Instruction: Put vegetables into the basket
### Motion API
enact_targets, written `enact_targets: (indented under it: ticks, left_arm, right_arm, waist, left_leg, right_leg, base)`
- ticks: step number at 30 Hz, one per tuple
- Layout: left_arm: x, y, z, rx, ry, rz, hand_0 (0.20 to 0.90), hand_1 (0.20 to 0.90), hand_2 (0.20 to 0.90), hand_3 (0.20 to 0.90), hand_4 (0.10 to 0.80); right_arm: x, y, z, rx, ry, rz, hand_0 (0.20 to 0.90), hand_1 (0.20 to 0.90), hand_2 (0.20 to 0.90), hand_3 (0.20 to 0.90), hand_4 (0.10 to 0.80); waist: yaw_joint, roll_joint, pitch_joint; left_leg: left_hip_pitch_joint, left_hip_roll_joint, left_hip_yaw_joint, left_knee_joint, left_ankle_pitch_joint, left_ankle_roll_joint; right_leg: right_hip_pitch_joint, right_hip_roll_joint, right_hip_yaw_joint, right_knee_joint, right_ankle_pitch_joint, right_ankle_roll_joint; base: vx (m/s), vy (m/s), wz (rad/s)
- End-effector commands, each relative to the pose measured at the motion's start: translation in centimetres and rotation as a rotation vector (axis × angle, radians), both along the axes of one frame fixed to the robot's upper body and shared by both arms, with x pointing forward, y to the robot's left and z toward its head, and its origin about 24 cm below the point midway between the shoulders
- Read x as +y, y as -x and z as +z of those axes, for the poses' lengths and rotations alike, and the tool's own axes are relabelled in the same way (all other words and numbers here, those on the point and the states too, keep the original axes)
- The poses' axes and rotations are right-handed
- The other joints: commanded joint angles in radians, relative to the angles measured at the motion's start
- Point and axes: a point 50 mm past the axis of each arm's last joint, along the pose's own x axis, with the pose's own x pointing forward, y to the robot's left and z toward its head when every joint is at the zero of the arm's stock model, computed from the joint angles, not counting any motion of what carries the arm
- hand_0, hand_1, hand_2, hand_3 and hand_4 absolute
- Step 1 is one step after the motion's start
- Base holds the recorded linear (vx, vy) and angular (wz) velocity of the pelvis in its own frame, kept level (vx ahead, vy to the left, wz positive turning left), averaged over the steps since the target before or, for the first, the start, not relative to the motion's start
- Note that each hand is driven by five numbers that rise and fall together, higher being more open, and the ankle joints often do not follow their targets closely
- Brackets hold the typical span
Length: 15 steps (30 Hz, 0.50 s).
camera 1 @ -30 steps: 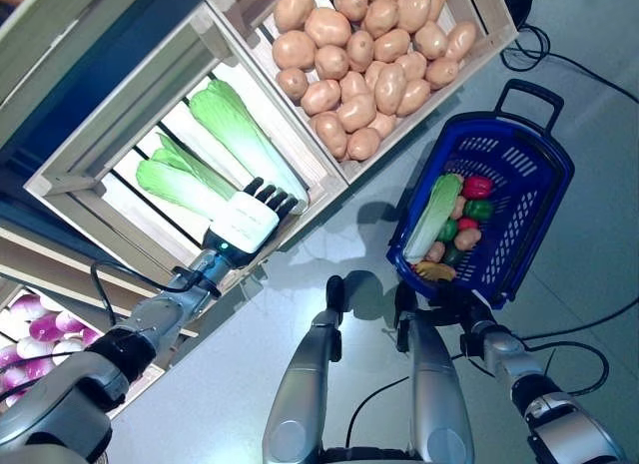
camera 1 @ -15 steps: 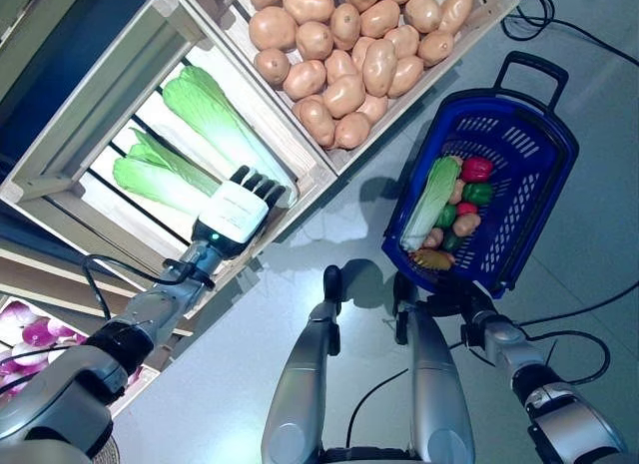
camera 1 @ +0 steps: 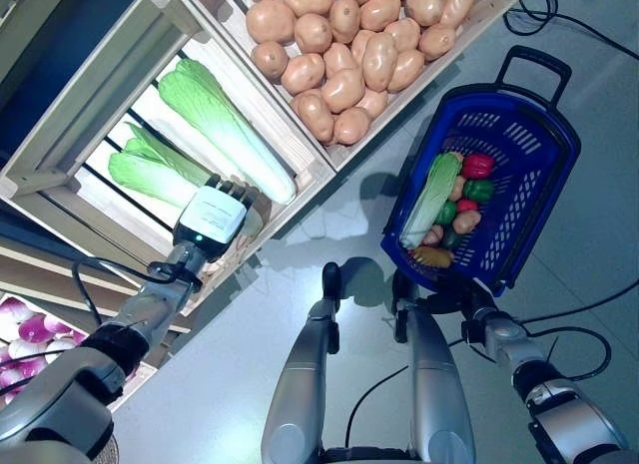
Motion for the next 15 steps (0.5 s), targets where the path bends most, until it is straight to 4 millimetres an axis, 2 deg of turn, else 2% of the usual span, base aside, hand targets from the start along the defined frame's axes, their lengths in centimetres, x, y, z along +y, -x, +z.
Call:
enact_targets:
  ticks: [1, 6, 9, 12, 15]
  left_arm:
    - [2.5, 0.2, 2.2, -0.115, -0.001, 0.117, 0.900, 0.900, 0.900, 0.900, 0.800]
    - [2.9, 0.8, 1.0, -0.098, 0.000, 0.145, 0.900, 0.900, 0.900, 0.900, 0.800]
    - [2.5, 1.1, 0.8, -0.161, 0.015, 0.078, 0.900, 0.900, 0.900, 0.900, 0.800]
    - [1.5, 0.8, 1.9, -0.250, 0.000, -0.034, 0.900, 0.900, 0.900, 0.900, 0.800]
    - [1.4, 0.3, 3.1, -0.296, -0.005, -0.061, 0.900, 0.900, 0.900, 0.900, 0.800]
  right_arm:
    - [-2.5, 0.6, 0.8, -0.029, 0.057, -0.030, 0.900, 0.900, 0.900, 0.900, 0.800]
    - [-2.9, 0.6, 1.0, -0.028, 0.065, -0.032, 0.900, 0.900, 0.900, 0.900, 0.800]
    - [-3.0, 0.4, 1.3, -0.036, 0.063, -0.033, 0.900, 0.900, 0.900, 0.900, 0.800]
    - [-2.6, 0.2, 1.4, -0.041, 0.060, -0.024, 0.900, 0.900, 0.900, 0.900, 0.800]
    - [-2.4, 0.0, 1.5, -0.050, 0.056, -0.018, 0.900, 0.900, 0.900, 0.900, 0.800]
  waist:
    - [0.003, 0.044, -0.003]
    - [0.007, 0.050, -0.003]
    - [0.008, 0.053, -0.003]
    - [0.009, 0.047, -0.003]
    - [0.007, 0.044, -0.003]
  left_leg:
    - [-0.033, -0.028, 0.009, 0.080, -0.067, -0.023]
    - [-0.037, -0.030, 0.008, 0.082, -0.066, -0.024]
    - [-0.049, -0.029, 0.009, 0.089, -0.066, -0.023]
    - [-0.066, -0.025, 0.008, 0.098, -0.065, -0.024]
    - [-0.073, -0.023, 0.008, 0.093, -0.056, -0.022]
  right_leg:
    - [0.061, 0.002, -0.025, -0.072, 0.031, 0.016]
    - [0.059, -0.003, -0.028, -0.066, 0.027, 0.014]
    - [0.045, -0.001, -0.027, -0.055, 0.025, 0.012]
    - [0.027, 0.003, -0.028, -0.037, 0.022, 0.010]
    - [0.019, 0.005, -0.026, -0.039, 0.029, 0.009]
  base:
    - [0.009, -0.014, 0.04]
    - [0.013, -0.004, 0.03]
    - [0.000, 0.000, 0.00]
    - [0.000, 0.000, 0.00]
    - [0.002, -0.002, 0.01]
